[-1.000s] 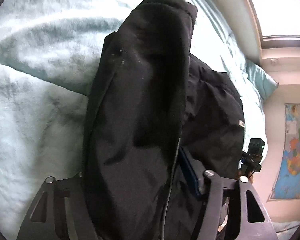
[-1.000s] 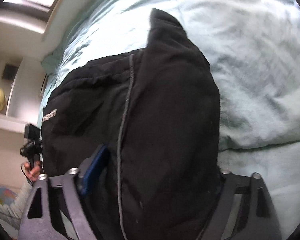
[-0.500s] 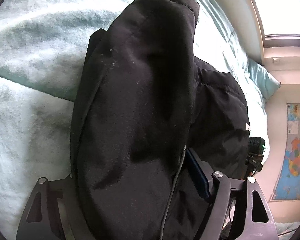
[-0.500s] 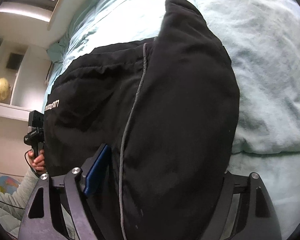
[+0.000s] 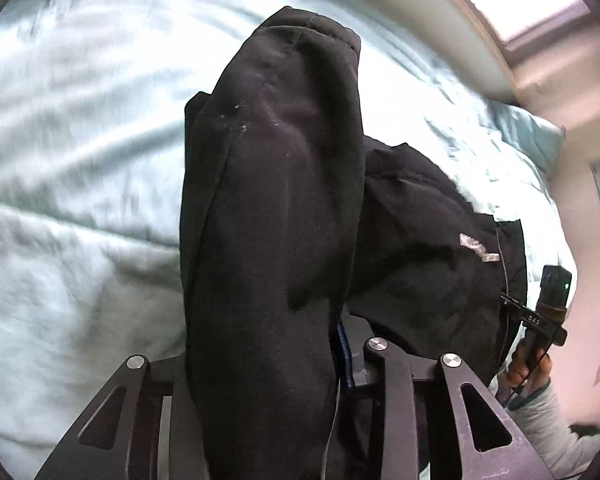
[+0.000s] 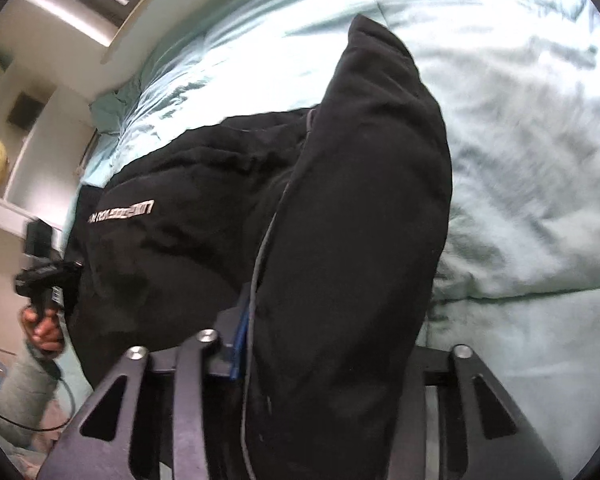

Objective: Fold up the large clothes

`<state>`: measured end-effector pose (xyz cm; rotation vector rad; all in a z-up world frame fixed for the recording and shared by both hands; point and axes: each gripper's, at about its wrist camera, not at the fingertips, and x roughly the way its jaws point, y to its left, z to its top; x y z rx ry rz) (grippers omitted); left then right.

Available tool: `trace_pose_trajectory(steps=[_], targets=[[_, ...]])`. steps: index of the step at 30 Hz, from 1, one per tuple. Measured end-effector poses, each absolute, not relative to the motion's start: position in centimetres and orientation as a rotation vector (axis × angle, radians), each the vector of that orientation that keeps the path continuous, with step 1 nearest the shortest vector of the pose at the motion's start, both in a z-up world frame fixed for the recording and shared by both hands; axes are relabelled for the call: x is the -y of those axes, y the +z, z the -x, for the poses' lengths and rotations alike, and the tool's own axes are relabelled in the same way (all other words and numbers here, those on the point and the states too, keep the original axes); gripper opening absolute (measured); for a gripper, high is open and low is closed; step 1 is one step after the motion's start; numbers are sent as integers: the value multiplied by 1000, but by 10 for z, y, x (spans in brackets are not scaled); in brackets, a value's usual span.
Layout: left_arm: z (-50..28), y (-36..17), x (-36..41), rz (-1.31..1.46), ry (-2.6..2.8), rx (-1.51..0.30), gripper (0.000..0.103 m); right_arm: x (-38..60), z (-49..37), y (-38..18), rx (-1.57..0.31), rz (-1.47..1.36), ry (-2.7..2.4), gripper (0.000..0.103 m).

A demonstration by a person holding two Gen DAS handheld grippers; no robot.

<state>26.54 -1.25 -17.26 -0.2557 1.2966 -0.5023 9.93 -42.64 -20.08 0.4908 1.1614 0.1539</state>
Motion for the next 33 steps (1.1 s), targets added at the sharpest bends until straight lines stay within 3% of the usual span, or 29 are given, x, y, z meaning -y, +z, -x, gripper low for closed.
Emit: trace_pose_trajectory(steps=[7, 14, 22, 33], targets=[[-244, -93, 45, 167, -581, -1139, 33, 405, -81, -142, -1078, -423, 125, 37], [-255, -60, 57, 186, -632, -1013, 33, 420, -100, -73, -999, -341, 67, 37], [-307, -92, 79, 247, -591, -1028, 33, 455, -171, -59, -1008, -259, 19, 38], [-384, -177, 51, 374, -435, -1127, 33, 508, -262, -137, -1088, -397, -64, 38]])
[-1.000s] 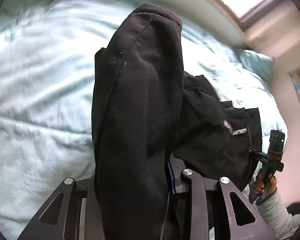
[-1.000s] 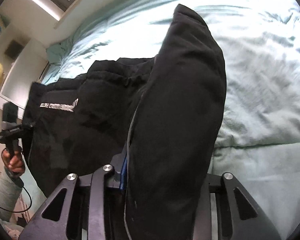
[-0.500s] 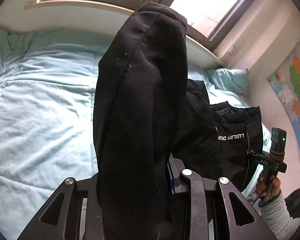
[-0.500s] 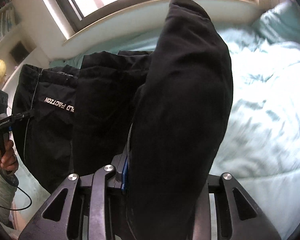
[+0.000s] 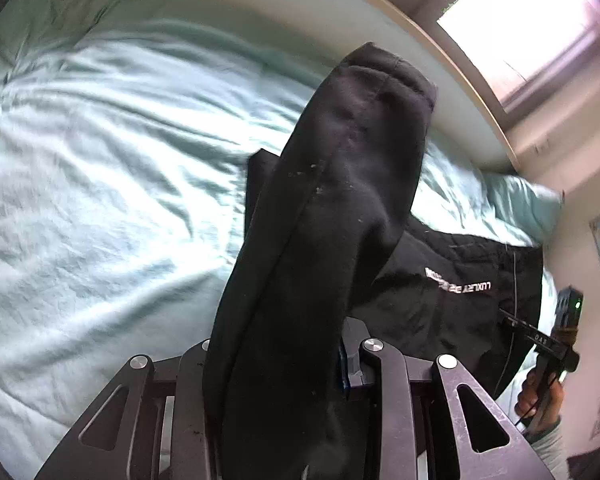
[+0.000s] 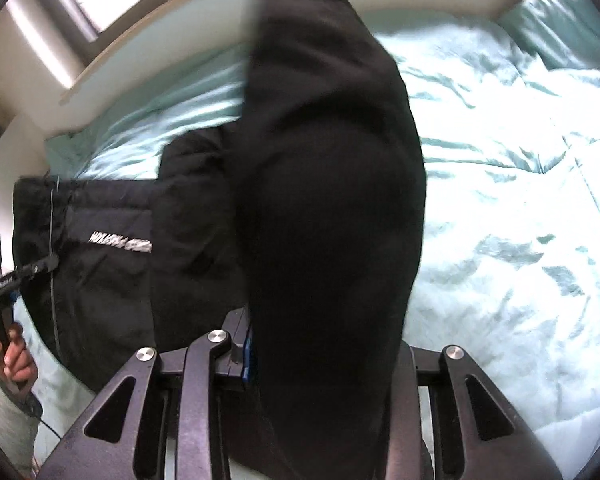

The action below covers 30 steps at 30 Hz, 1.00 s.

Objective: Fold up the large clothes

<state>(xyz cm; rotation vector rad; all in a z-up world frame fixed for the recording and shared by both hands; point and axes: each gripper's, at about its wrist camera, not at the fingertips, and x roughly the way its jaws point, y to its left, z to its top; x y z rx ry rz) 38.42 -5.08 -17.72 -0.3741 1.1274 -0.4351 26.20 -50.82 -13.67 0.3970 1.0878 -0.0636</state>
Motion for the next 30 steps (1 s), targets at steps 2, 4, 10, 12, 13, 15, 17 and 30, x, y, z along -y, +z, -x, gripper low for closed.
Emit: trace_pose_trajectory(steps=[2, 4, 10, 12, 13, 15, 17, 30], targets=[[-389, -187, 45, 388, -434, -1147, 33, 521, -267, -146, -1099, -446, -71, 38], [-391, -194, 43, 378, -437, -1166, 34, 530, -263, -155, -1112, -469, -80, 40], [-402, -203, 24, 380, -426, -1210, 46, 554, -257, -168, -1094, -573, -128, 55], [-400, -206, 16, 387, -388, -1217, 49, 564, -258, -165, -1091, -576, -165, 63], [-401, -206, 4, 403, -369, -1212, 55, 569, -254, -163, -1086, -575, -191, 64], [-399, -207, -20, 447, -347, -1212, 56, 575, -240, -151, -1067, -591, -243, 67], [-389, -196, -28, 392, -329, -1197, 56, 578, -219, -138, -1050, -570, -302, 69], [-298, -173, 51, 19, -365, -1189, 56, 442, -166, -136, -1113, -357, -181, 69]])
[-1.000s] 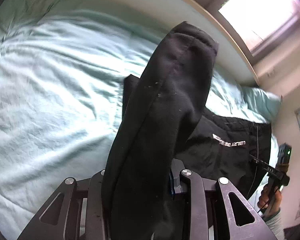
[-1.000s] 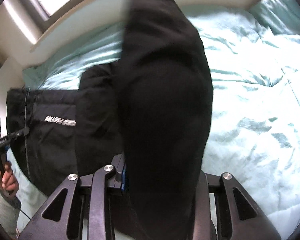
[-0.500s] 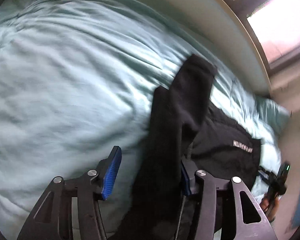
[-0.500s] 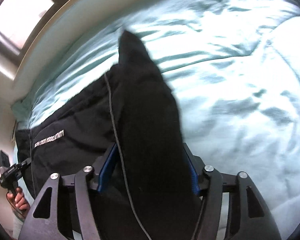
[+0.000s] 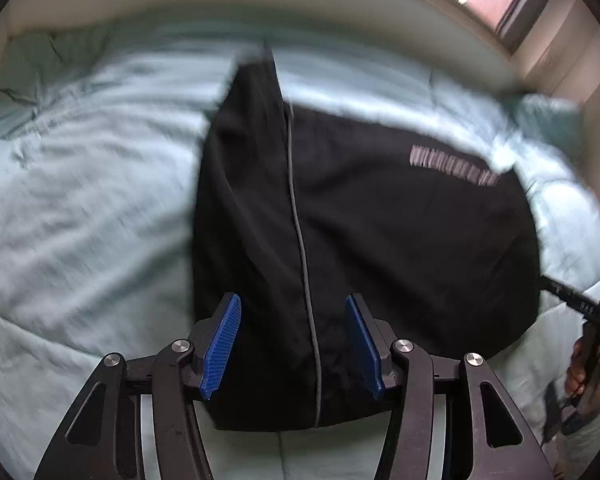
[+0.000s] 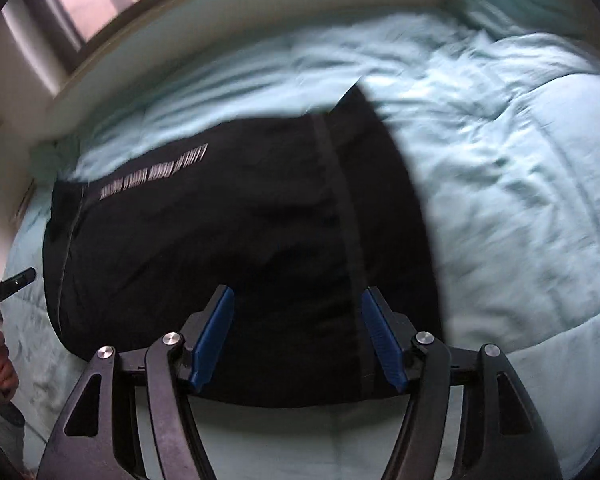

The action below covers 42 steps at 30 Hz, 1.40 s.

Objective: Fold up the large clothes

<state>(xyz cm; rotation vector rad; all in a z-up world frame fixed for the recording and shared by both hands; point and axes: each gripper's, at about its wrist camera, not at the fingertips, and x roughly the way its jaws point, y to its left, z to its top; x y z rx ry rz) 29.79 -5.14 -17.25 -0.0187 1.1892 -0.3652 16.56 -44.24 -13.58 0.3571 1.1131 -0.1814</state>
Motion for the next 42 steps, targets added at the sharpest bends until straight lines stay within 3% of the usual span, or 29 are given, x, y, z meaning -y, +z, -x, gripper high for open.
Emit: trace_pose_trajectory(steps=[4, 9, 16, 25, 28, 32, 42], targets=[[-310, -225, 71, 13, -309, -1321, 59, 422, -180, -175, -1205, -355, -235, 70], [-318, -221, 73, 29, -280, -1320, 62, 419, -185, -187, -1223, -360, -257, 75], [-261, -134, 77, -102, -307, -1133, 62, 413, -152, -140, -1164, -425, -282, 75], [-152, 19, 66, -103, -313, -827, 63, 342, -87, 1, -961, -297, -254, 75], [-122, 54, 52, -84, -287, -760, 74, 318, -66, 41, -909, -271, -243, 79], [-85, 85, 43, -63, -283, -709, 76, 294, -38, 76, -839, -250, -254, 86], [-27, 107, 48, -131, -226, -647, 77, 258, -1, 100, -820, -209, -253, 86]])
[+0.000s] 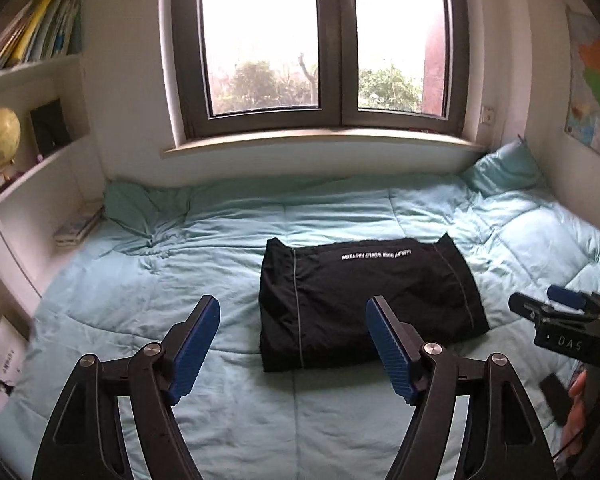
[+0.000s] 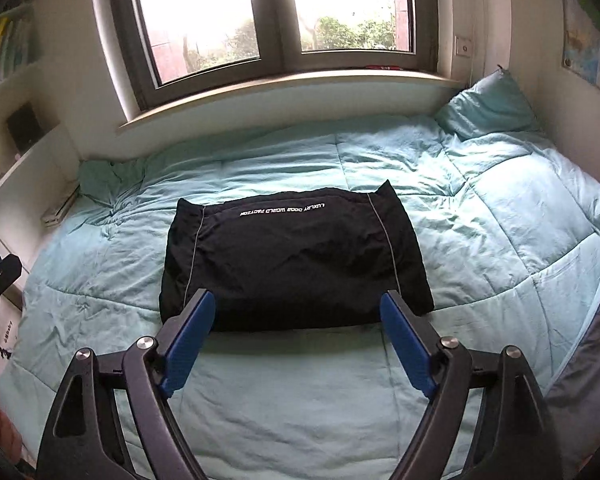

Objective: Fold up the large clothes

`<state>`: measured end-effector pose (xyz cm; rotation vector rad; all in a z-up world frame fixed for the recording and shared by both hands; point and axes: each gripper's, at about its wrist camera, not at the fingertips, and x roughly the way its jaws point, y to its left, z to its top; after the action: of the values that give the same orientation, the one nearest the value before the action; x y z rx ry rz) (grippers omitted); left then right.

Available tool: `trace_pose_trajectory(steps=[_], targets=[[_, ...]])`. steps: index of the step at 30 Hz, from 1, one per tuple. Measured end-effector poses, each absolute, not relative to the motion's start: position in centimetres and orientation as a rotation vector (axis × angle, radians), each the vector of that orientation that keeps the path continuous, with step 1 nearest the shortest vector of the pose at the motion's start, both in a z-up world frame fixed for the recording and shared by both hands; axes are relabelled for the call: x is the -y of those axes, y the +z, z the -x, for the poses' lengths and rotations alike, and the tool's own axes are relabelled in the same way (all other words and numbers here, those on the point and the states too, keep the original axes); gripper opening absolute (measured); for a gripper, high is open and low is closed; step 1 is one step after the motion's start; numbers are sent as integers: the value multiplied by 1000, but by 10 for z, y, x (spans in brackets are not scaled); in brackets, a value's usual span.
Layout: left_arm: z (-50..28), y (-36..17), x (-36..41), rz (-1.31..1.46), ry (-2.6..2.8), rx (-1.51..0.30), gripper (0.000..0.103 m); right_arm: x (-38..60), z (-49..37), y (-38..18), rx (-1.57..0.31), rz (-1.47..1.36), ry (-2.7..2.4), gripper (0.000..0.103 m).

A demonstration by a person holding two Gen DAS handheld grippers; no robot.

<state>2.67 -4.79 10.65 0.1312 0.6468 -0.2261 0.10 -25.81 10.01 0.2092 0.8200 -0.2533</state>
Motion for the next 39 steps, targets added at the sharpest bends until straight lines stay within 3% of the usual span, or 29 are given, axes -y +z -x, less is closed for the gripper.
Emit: trace_pose_trajectory(steps=[25, 39], targets=[[-36, 94, 45, -140, -185, -725, 77, 251, 0, 88, -873, -234, -243, 86], [-52, 65, 105, -252, -187, -800, 77, 285, 14, 62, -879, -270, -319, 86]])
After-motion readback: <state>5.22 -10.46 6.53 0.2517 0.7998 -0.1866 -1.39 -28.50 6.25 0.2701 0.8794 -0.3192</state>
